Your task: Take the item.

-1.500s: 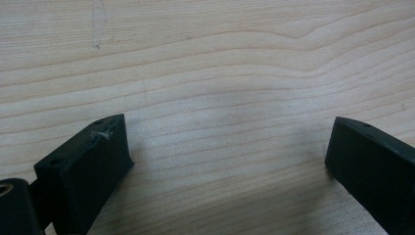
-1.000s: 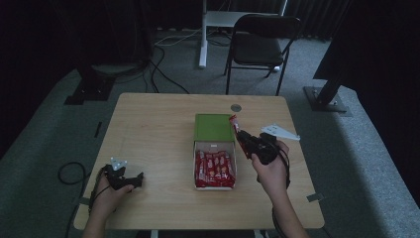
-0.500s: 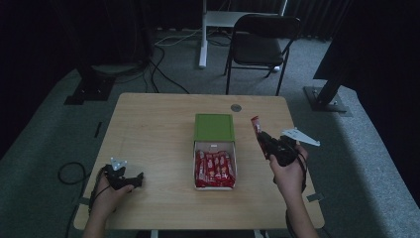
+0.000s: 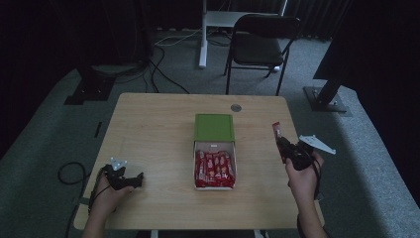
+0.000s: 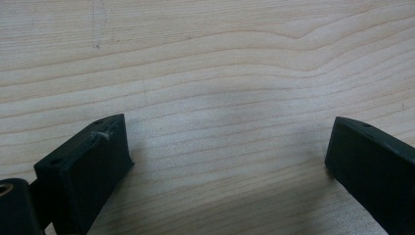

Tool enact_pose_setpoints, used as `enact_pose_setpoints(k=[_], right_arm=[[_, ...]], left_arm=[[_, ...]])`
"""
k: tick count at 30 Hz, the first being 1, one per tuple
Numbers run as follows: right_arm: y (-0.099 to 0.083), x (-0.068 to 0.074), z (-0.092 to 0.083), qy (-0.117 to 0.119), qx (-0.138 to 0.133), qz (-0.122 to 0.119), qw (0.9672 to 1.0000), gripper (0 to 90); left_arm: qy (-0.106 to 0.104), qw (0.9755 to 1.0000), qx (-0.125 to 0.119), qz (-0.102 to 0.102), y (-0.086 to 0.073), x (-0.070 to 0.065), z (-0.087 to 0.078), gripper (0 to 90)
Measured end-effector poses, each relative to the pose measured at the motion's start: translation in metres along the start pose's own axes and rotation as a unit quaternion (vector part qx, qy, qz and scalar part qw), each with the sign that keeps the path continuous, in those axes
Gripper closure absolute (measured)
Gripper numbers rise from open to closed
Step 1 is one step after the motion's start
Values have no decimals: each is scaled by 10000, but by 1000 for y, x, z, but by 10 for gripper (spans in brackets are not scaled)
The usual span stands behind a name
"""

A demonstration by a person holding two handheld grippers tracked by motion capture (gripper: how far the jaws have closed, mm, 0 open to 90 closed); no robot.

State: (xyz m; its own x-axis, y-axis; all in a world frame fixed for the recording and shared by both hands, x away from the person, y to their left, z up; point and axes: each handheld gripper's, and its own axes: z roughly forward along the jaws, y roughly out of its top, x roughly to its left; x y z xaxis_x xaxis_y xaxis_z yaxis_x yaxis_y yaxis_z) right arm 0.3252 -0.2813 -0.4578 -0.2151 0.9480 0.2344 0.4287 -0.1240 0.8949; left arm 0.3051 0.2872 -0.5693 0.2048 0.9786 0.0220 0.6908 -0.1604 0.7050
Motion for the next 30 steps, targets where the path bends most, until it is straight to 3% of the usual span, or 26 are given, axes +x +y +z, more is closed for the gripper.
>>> enact_pose_setpoints(k=[2,11,18,30], right_arm=[[-5,-11,1,-146,28,49,9999,821],[-27,-37,9,-425,195,230,9986,821],[-46,-54,18,-594,457,332,9966,821],[-65,-72,25,-871,609,495,9931,822]], left_arm=[[1,10000,-1,-1,0,0,0,36],[0,10000,0,0,0,0,0,36],[-2,10000,-2,-1,0,0,0,36],[0,10000,0,-1,0,0,0,36]])
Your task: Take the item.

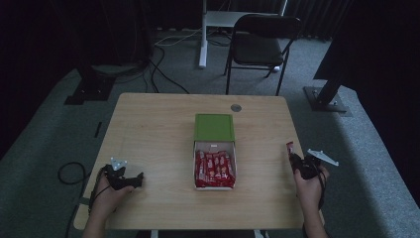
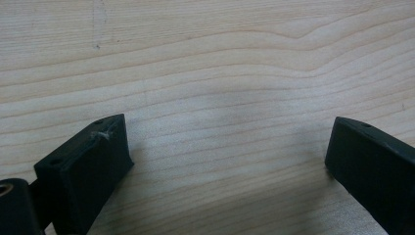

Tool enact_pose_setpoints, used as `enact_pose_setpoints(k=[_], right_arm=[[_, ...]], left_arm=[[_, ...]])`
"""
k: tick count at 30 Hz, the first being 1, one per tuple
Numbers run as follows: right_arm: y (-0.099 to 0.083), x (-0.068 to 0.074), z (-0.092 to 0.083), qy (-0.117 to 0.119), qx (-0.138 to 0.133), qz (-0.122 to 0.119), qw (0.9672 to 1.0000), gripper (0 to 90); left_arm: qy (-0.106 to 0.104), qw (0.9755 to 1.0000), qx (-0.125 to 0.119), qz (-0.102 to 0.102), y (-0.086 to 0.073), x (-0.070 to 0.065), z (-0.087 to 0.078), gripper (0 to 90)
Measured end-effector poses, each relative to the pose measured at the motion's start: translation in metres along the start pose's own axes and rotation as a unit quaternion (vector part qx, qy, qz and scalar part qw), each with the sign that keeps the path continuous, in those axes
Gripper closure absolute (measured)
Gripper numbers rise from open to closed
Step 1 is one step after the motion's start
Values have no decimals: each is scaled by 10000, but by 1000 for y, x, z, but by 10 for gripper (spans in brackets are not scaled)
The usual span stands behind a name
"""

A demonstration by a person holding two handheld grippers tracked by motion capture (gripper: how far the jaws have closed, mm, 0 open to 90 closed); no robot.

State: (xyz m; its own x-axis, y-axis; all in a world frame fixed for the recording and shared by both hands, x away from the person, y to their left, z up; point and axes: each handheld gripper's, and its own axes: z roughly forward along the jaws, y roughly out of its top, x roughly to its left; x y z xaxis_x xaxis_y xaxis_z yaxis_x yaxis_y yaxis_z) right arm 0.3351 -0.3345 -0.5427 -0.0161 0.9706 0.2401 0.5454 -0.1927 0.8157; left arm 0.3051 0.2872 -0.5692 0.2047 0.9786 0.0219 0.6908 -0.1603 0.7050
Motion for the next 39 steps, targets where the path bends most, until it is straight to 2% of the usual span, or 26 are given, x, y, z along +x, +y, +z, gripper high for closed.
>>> enact_pose_setpoints(k=[7,14,25,30,33,36,39], right_arm=[[-9,-11,7,-182,168,91,9997,822],[-15,-16,12,-184,356,230,9989,822],[-18,-20,11,-224,396,302,9985,818],[-16,-20,10,-149,381,342,9986,773],[-15,-20,9,-189,341,323,9987,733],[-12,-19,8,-91,238,224,9994,708],[-11,-16,8,24,149,108,9998,634]], left_arm=[[-1,10000,-1,-2,0,0,0,36],[0,10000,-1,0,0,0,0,36],[1,10000,9,12,0,0,0,36],[-1,10000,-3,0,0,0,0,36],[0,10000,-1,2,0,0,0,36],[-1,10000,-3,0,0,0,0,36],[0,10000,-2,2,0,0,0,36]])
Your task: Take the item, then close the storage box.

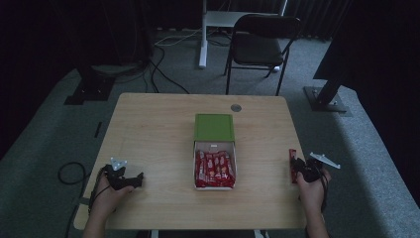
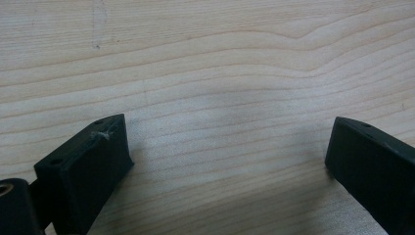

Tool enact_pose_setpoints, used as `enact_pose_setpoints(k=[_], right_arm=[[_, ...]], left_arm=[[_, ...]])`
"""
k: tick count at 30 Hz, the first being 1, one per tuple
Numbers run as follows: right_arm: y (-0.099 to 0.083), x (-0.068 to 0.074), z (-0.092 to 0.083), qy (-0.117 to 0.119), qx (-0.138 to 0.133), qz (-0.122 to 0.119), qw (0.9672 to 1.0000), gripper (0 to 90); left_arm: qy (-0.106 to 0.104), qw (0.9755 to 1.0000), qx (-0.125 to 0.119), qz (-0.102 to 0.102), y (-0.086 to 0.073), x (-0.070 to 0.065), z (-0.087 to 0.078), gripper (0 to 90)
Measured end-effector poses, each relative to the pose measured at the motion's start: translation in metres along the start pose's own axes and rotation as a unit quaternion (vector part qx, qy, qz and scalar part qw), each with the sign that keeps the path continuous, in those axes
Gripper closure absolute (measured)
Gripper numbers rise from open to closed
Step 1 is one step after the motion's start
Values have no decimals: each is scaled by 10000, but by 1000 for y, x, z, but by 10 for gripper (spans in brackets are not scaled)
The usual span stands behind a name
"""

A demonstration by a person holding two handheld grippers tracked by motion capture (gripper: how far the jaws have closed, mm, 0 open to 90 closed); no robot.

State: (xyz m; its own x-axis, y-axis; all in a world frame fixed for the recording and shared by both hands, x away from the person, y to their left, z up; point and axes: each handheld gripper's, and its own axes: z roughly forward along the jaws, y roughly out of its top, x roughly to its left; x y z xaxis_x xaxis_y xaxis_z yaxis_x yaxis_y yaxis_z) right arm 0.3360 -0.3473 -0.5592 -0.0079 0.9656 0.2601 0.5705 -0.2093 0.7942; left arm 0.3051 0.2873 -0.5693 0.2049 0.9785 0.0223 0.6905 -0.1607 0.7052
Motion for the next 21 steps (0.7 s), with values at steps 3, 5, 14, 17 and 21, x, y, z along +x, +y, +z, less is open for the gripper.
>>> enact_pose_setpoints(k=[3,5,14,17,21], right_arm=[[1,2,0,41,-38,-67,10000,534],[1,4,1,79,-141,-177,9997,433],[5,17,-2,450,-244,-524,9973,207],[6,22,-2,607,-240,-571,9962,187],[7,26,-4,655,-309,-646,9953,171]], left_arm=[[-1,10000,-1,-2,0,0,0,36],[-1,10000,2,0,0,0,0,36],[-8,10000,7,-2,0,0,0,36],[-21,10000,7,10,0,0,0,36],[-239,9995,-51,202,-1,-1,-2,41]])
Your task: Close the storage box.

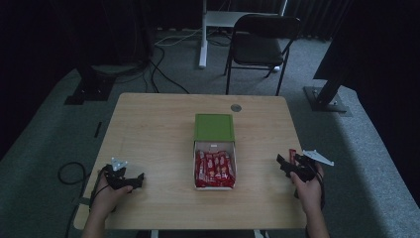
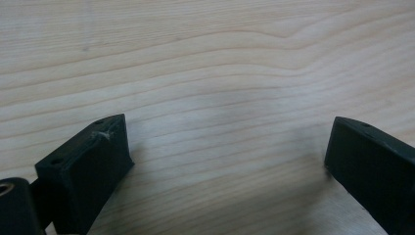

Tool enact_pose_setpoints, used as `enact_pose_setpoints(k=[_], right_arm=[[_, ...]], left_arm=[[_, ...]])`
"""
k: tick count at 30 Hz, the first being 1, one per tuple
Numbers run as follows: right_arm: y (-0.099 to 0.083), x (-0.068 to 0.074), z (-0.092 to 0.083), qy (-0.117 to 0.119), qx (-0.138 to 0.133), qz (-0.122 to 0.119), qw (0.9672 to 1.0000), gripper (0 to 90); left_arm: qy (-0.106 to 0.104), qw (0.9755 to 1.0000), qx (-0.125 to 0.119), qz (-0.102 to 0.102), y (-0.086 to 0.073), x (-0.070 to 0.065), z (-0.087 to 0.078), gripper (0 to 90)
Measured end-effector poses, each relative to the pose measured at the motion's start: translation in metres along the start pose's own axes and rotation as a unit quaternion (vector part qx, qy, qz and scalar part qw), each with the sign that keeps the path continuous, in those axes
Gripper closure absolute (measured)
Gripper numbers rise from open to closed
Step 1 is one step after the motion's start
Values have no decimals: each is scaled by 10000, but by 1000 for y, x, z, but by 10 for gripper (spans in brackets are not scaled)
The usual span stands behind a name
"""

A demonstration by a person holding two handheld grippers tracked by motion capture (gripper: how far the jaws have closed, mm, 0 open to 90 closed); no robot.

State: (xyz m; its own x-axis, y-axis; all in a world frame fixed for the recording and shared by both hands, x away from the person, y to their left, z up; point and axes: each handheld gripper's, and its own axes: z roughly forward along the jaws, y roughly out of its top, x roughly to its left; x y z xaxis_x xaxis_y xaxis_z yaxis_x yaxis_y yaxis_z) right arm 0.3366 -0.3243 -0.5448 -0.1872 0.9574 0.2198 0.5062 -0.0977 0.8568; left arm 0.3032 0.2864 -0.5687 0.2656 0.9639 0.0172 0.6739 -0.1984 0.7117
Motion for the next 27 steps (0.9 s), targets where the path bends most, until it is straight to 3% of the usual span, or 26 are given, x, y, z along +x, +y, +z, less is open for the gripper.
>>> enact_pose_setpoints(k=[6,12,17,18,19,23,24,27], right_arm=[[3,8,-3,128,-9,-85,9999,171],[6,19,-5,280,-43,-156,9995,172],[8,32,-4,477,-46,-304,9984,172],[8,32,-4,477,-46,-304,9984,172],[8,34,-4,582,-77,-286,9979,171],[11,48,-6,925,-168,-470,9945,171],[11,48,-6,925,-168,-470,9945,171],[14,59,-9,1166,-202,-641,9909,171]], left_arm=[[-189,9994,-235,191,4,-8,-7,41],[-671,9961,-508,273,18,-25,-18,41],[-1065,9908,-684,479,29,-46,-22,41],[-1065,9908,-684,479,29,-46,-22,41],[-1145,9890,-752,565,33,-52,-24,41],[-1373,9836,-971,654,42,-64,-29,41],[-1373,9836,-971,654,42,-64,-29,41],[-1526,9791,-1039,856,48,-76,-34,41]])
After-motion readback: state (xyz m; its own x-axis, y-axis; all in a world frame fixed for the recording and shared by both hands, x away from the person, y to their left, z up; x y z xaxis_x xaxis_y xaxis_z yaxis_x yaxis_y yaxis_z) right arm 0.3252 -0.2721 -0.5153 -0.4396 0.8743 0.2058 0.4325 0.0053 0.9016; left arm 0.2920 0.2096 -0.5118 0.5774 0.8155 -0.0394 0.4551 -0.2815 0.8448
